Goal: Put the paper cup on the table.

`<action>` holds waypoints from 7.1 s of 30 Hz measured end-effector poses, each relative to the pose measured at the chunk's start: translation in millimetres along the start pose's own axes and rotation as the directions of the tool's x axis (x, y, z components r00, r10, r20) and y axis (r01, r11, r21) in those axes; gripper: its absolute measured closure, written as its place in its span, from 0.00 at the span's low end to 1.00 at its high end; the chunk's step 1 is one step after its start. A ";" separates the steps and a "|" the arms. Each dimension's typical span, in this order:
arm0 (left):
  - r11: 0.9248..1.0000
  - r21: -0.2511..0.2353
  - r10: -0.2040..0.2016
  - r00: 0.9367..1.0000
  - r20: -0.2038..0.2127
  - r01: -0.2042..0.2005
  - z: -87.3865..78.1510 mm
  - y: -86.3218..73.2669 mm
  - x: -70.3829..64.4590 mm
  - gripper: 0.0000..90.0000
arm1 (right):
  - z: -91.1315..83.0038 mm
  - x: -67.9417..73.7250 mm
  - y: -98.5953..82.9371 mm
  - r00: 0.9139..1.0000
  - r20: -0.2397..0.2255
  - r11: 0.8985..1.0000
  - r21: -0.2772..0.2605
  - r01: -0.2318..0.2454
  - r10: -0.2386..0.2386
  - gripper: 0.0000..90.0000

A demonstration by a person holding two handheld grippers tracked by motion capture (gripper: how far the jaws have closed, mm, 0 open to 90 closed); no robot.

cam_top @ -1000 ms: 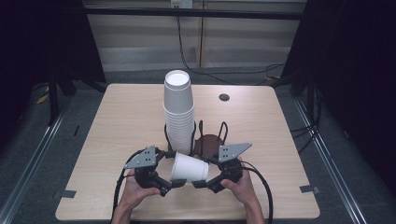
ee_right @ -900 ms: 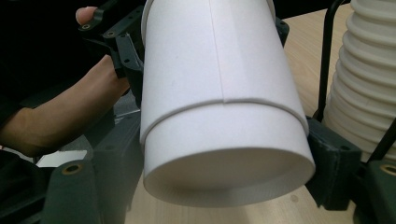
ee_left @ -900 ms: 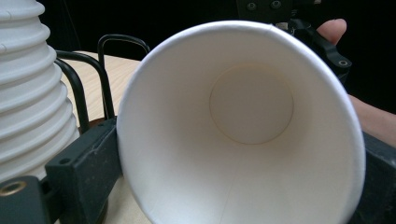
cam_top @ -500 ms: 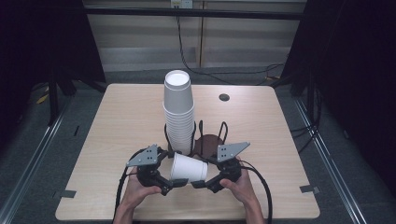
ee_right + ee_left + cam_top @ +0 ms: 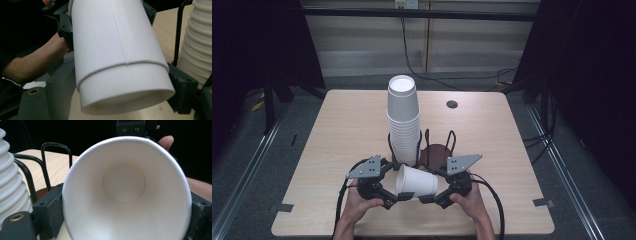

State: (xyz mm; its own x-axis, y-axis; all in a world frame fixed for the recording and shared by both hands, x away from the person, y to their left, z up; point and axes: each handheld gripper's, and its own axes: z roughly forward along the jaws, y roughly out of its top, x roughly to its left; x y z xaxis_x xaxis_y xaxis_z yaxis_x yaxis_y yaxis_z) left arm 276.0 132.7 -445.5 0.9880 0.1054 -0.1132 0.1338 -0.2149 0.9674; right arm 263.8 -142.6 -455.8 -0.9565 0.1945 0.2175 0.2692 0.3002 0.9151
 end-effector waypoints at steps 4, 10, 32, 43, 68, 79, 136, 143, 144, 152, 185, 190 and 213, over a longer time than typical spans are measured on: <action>1.000 0.011 0.015 1.000 -0.018 -0.015 -1.1 3.8 -3.3 0.12 | -4.2 1.1 -2.0 1.000 0.012 1.000 -0.027 -0.004 0.004 0.16; 0.999 0.044 0.004 0.999 -0.052 -0.001 -3.3 2.6 -1.0 0.12 | -9.5 3.8 -6.2 0.998 0.062 0.997 -0.076 0.001 0.004 0.15; 0.996 0.084 -0.011 0.992 -0.128 0.022 -28.4 2.0 7.1 0.12 | -30.9 8.2 -22.3 0.930 0.366 0.983 -0.180 0.040 0.029 0.15; 0.989 0.144 0.007 0.987 -0.162 0.017 -36.8 6.6 8.7 0.12 | -38.5 9.1 -38.2 0.859 0.507 0.963 -0.262 0.070 0.076 0.15; 0.953 0.293 0.009 0.962 -0.273 0.074 -62.1 6.7 23.2 0.12 | -40.4 13.5 -77.8 0.704 0.699 0.926 -0.338 0.167 0.128 0.15; 0.938 0.327 -0.004 0.944 -0.331 0.119 -81.1 11.4 32.0 0.12 | -41.0 16.1 -80.0 0.699 0.704 0.915 -0.354 0.194 0.124 0.14; 0.678 0.655 0.071 0.857 -0.510 0.333 -99.5 52.6 114.2 0.11 | -41.4 16.1 -80.2 0.706 0.699 0.915 -0.353 0.197 0.118 0.15; 0.631 0.682 0.041 0.862 -0.505 0.369 -94.1 41.8 123.6 0.11 | -41.4 16.0 -80.2 0.707 0.698 0.915 -0.353 0.197 0.117 0.15; 0.624 0.687 0.039 0.863 -0.503 0.372 -93.5 39.8 124.8 0.11 | -41.4 16.0 -80.2 0.707 0.698 0.915 -0.353 0.197 0.117 0.15; 0.564 0.738 0.057 0.875 -0.481 0.369 -85.6 25.9 128.0 0.10 | -41.4 15.9 -80.1 0.707 0.698 0.915 -0.353 0.196 0.118 0.15; 0.596 0.716 0.030 0.880 -0.473 0.364 -85.8 -8.3 126.3 0.09 | -41.3 16.2 -80.1 0.702 0.702 0.915 -0.353 0.195 0.122 0.15; 0.602 0.710 0.011 0.885 -0.466 0.366 -94.2 -19.5 124.9 0.21 | -41.3 16.2 -80.1 0.702 0.702 0.915 -0.354 0.195 0.122 0.15; 0.841 0.420 -0.049 0.822 -0.568 0.341 -148.0 -11.5 90.6 0.18 | -41.3 16.2 -80.2 0.702 0.702 0.915 -0.354 0.195 0.122 0.15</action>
State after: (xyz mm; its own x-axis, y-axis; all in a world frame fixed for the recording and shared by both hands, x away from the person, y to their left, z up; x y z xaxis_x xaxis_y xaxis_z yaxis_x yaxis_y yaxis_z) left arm 352.4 288.4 -433.3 0.7610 0.6487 -0.0119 0.4819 -0.5528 0.6799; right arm 222.0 -202.0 -511.6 -0.5592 0.8286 0.0259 0.0201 -0.0177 0.9996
